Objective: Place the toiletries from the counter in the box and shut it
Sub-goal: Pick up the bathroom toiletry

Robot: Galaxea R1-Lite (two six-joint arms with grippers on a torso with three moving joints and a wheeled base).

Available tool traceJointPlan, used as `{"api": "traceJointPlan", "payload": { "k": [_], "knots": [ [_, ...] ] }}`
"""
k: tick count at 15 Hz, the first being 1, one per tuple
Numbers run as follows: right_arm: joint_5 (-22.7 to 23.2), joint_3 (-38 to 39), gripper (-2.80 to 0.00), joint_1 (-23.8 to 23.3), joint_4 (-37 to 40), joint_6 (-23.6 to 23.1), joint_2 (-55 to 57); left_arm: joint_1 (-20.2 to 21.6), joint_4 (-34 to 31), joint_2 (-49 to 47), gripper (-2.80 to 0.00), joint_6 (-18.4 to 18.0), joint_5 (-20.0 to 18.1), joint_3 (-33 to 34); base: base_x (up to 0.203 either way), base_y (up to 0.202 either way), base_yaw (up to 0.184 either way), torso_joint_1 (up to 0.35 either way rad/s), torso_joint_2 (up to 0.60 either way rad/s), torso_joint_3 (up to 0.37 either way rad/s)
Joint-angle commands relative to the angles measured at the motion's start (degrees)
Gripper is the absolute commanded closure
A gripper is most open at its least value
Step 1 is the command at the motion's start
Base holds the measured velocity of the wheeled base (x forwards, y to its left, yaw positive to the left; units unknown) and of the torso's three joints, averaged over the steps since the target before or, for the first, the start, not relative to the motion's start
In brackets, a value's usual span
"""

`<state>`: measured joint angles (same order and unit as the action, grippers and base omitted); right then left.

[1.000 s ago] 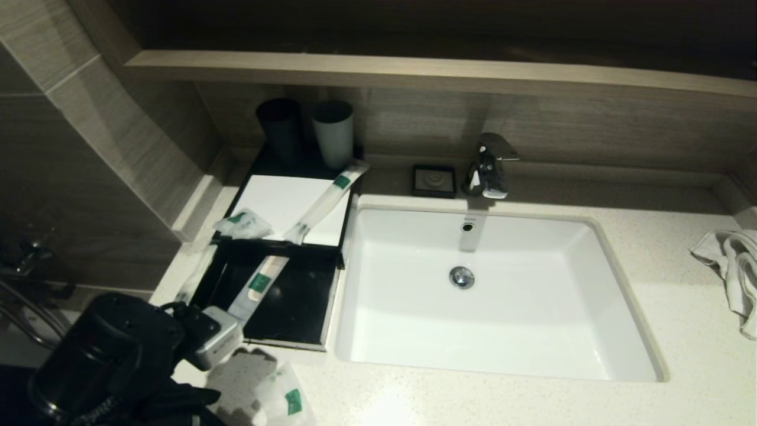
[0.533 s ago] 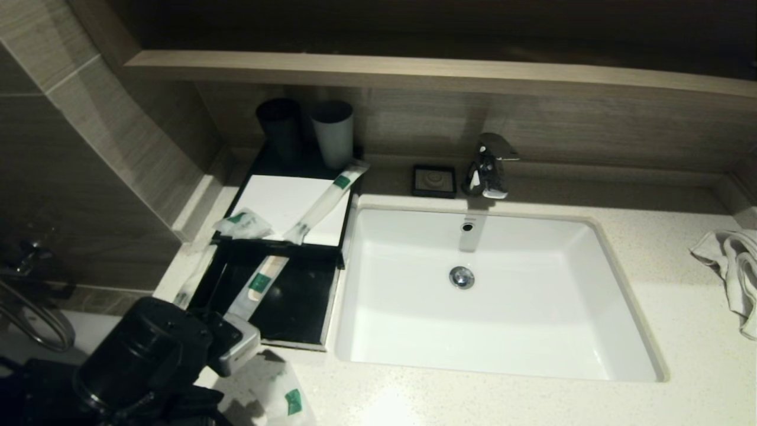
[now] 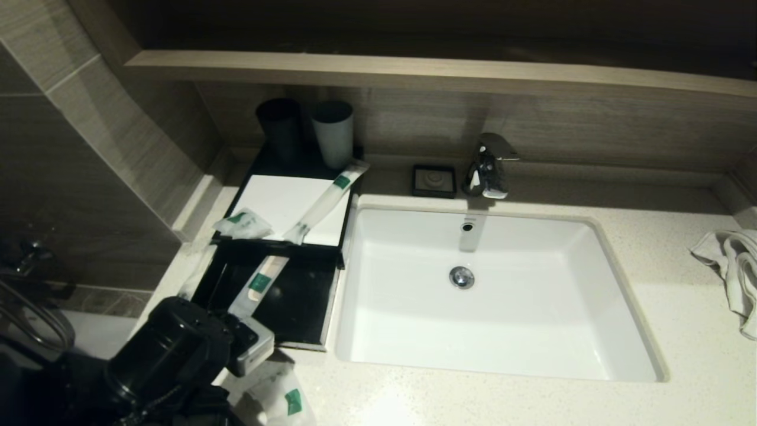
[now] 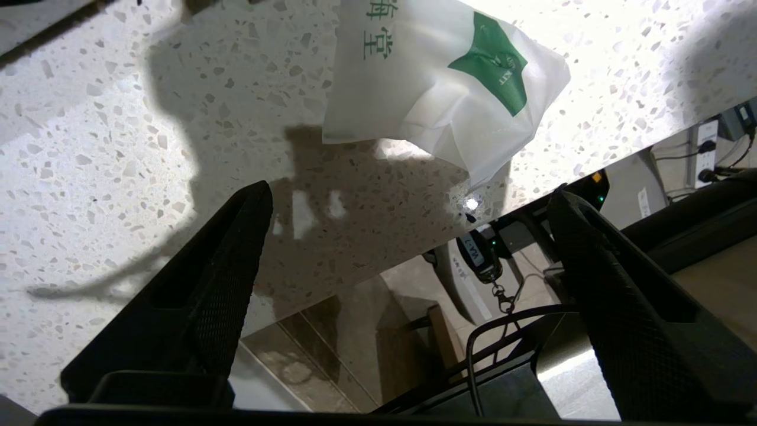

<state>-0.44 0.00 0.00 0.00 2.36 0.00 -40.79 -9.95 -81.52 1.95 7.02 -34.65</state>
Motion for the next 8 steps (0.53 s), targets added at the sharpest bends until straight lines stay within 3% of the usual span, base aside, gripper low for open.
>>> {"api": "traceJointPlan", "payload": {
  "k": [1, 8],
  "knots": [
    [0.00, 0.00, 0.00, 0.00, 0.00, 0.02, 0.00, 0.01, -0.16, -0.57, -2.80, -0.75, 0.01, -0.16, 0.000, 0.000, 0.000, 0.000, 0.00, 0.000],
    [0.00, 0.00, 0.00, 0.00, 0.00, 0.02, 0.00, 0.01, -0.25, -2.57, -2.80, -3.57, 0.36, -0.04, 0.000, 0.000, 0.000, 0.000, 0.00, 0.000]
  ]
}}
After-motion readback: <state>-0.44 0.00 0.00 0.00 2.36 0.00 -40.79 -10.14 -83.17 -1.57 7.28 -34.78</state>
